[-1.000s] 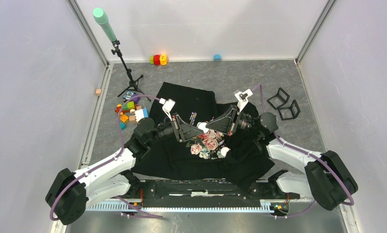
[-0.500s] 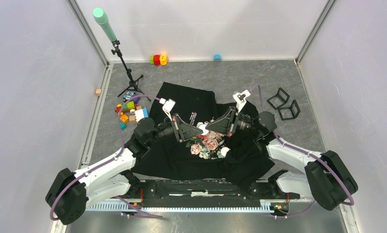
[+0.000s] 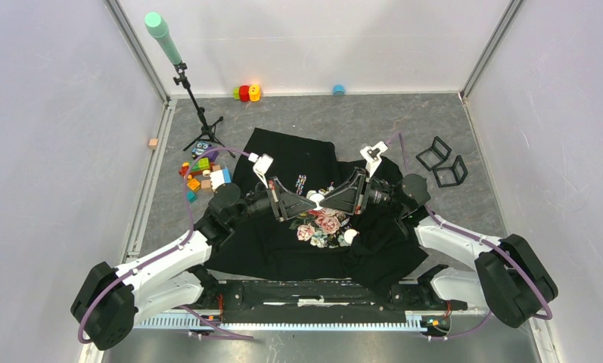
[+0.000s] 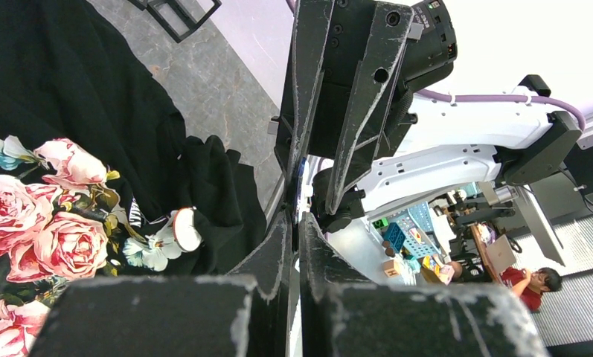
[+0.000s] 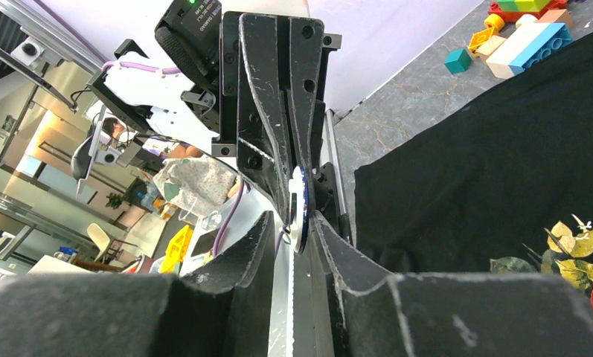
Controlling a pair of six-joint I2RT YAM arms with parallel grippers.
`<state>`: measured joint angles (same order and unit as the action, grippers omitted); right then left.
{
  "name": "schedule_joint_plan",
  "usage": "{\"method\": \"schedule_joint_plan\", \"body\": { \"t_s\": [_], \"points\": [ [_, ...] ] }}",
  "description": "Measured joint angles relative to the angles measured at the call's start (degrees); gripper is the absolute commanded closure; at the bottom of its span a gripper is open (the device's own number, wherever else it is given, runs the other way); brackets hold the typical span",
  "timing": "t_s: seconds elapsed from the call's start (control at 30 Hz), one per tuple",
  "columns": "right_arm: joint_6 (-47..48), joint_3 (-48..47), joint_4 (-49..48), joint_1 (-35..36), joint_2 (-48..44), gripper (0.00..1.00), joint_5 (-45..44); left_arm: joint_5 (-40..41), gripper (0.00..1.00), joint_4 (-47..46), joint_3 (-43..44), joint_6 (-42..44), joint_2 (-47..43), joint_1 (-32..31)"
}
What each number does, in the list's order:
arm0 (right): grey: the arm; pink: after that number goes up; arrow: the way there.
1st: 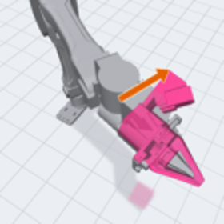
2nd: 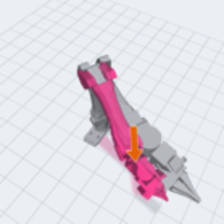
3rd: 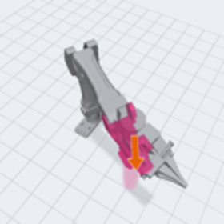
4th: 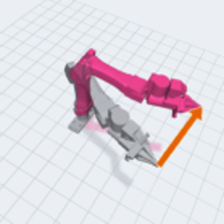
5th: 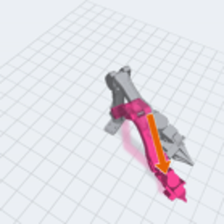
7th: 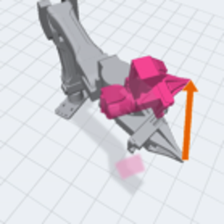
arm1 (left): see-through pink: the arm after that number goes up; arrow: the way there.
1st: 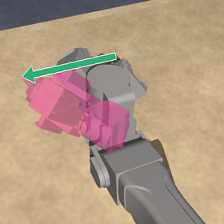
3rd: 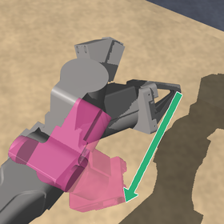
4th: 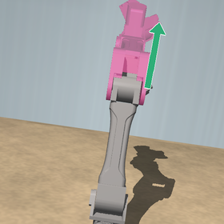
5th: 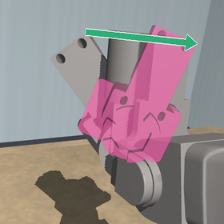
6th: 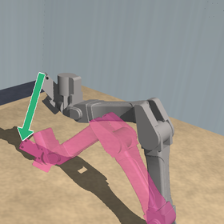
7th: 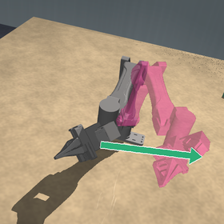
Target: Pin the brooch onto the clothing
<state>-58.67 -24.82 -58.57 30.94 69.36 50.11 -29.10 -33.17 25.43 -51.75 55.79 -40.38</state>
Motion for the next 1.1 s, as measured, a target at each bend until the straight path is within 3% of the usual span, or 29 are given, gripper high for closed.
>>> {"method": "schedule_joint_plan", "body": {
  "t_s": [0.5, 0.7, 1.1],
  "points": [
    [0.4, -0.4, 2.1, 0.4, 1.7, 0.92, -0.2, -0.1, 0.98, 1.2, 0.0, 0.1, 0.0, 0.2],
    [7.3, -5.2, 15.2, 0.4, 2.8, 0.95, 0.3, 0.1, 0.98, 3.6, 0.0, 1.1, 0.8, 1.4],
    [14.3, -9.4, 29.5, 0.6, 8.7, 0.97, 2.3, 0.0, 0.98, 10.0, 0.0, 2.6, 3.6, 1.7]
  ]
}}
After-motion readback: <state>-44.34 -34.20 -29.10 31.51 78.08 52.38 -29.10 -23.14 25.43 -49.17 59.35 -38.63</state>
